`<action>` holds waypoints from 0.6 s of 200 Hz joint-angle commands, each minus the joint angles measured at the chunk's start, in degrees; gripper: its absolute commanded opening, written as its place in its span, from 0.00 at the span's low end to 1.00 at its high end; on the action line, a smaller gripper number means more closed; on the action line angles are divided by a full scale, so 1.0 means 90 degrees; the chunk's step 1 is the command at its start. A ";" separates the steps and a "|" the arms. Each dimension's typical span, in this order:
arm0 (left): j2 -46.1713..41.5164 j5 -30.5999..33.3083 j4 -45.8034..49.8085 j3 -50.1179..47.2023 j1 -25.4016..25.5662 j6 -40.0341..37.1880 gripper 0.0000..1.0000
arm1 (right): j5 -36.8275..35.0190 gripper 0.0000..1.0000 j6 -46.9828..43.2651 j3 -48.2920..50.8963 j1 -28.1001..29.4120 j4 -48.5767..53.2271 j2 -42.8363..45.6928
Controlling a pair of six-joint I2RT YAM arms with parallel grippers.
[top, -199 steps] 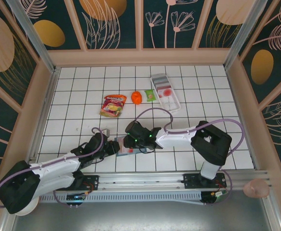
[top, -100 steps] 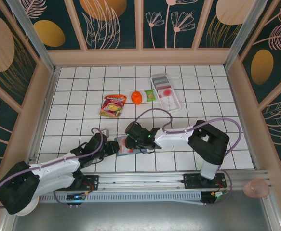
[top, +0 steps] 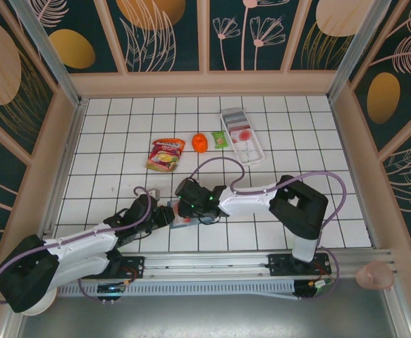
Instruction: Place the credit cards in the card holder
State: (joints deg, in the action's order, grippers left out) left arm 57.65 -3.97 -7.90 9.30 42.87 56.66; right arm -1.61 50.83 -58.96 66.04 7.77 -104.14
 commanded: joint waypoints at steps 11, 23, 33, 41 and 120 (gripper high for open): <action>0.0052 0.0048 0.0120 -0.0112 0.0041 -0.0006 0.23 | 0.0044 0.30 -0.0080 -0.0289 0.0168 -0.0024 -0.0225; 0.0014 0.0081 0.0170 -0.0096 0.0041 -0.0004 0.23 | 0.0042 0.31 -0.0062 -0.0260 0.0181 -0.0110 -0.0187; -0.0041 0.0141 0.0294 -0.0053 0.0041 -0.0017 0.23 | 0.0042 0.31 -0.0022 -0.0210 0.0187 -0.0148 -0.0117; -0.0116 0.0204 0.0404 -0.0017 0.0041 -0.0025 0.24 | 0.0042 0.31 -0.0001 -0.0141 0.0182 -0.0174 -0.0015; -0.0960 0.0694 0.1239 0.0091 0.0041 0.0103 0.41 | -0.0291 0.28 -0.0016 0.0227 0.0080 -0.0003 0.0487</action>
State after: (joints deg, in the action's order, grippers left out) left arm 50.50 -0.34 -1.50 9.30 42.89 57.32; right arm -2.00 50.83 -57.91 66.74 7.88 -101.38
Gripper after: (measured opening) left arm 0.412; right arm 0.314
